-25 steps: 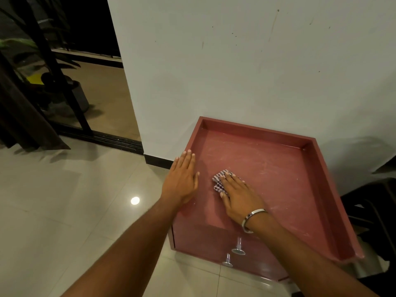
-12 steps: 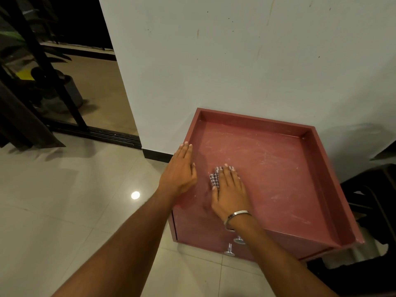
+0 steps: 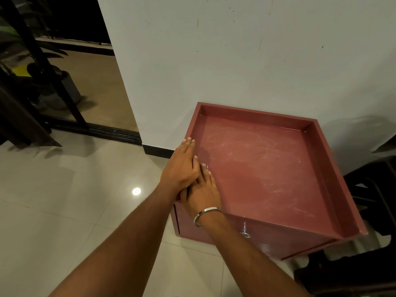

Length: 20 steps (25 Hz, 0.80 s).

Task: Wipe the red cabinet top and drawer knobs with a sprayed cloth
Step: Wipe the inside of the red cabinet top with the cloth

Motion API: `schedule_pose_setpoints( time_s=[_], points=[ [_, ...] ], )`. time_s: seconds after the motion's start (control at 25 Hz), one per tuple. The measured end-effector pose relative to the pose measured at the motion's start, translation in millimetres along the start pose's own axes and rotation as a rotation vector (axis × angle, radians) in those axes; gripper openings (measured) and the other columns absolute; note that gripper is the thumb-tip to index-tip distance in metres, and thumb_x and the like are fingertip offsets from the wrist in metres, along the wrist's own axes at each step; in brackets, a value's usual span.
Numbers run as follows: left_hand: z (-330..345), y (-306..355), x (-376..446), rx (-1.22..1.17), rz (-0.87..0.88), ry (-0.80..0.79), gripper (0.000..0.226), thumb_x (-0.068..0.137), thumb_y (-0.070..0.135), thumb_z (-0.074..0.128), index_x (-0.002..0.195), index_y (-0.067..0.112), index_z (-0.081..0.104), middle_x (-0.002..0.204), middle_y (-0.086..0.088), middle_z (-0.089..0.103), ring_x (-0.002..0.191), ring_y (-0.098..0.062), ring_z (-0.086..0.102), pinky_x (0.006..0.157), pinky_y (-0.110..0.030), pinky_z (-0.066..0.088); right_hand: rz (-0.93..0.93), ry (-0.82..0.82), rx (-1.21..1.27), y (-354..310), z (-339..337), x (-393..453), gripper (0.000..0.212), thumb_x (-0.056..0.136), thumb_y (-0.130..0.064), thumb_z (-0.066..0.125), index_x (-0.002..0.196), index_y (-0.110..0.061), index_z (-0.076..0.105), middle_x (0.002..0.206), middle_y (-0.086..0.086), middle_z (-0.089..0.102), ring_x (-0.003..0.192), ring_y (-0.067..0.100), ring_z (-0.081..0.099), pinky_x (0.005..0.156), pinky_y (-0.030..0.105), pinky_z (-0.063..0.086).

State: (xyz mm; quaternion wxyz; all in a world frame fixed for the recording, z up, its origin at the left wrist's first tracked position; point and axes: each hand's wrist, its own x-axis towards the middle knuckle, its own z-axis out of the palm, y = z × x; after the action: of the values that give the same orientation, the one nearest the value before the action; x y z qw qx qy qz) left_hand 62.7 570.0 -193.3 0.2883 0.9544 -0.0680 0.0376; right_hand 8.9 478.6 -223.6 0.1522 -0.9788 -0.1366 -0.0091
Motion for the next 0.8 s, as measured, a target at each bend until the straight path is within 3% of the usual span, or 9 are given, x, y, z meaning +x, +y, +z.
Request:
schedule_pose_setpoints(
  time_s=[0.2,0.48,0.8],
  points=[
    [-0.6,-0.3,1.3,-0.009,-0.075,0.021,0.058,0.099,0.024,0.033,0.153,0.011,0.014,0.161,-0.004,0.011,0.149,-0.016,0.004,0.122,-0.035,0.008,0.105,0.08,0.108,9.1,0.4,5.4,0.06,0.098,-0.042,0.024,0.151,-0.028,0.0,0.161,-0.001,0.006,0.149,0.019,0.002,0.119,0.033,-0.003],
    [-1.0,-10.2,10.4,-0.062,-0.039,-0.077,0.061,0.101,0.026,0.03,0.153,0.013,0.002,0.162,-0.001,-0.004,0.148,-0.014,-0.007,0.121,-0.031,-0.001,0.096,0.039,-0.031,-13.2,6.1,28.1,0.076,0.093,-0.045,0.036,0.151,-0.014,-0.002,0.161,0.007,0.0,0.148,0.027,-0.005,0.122,0.041,-0.003],
    [4.7,-16.4,19.6,0.061,-0.002,-0.067,0.064,0.099,0.029,0.03,0.153,0.009,0.0,0.162,-0.006,-0.005,0.149,-0.016,-0.007,0.122,-0.031,0.0,0.225,0.09,-0.048,22.4,10.3,63.1,0.062,0.096,-0.039,0.03,0.15,-0.014,0.011,0.16,0.007,0.008,0.148,0.027,0.001,0.122,0.041,0.003]
  ],
)
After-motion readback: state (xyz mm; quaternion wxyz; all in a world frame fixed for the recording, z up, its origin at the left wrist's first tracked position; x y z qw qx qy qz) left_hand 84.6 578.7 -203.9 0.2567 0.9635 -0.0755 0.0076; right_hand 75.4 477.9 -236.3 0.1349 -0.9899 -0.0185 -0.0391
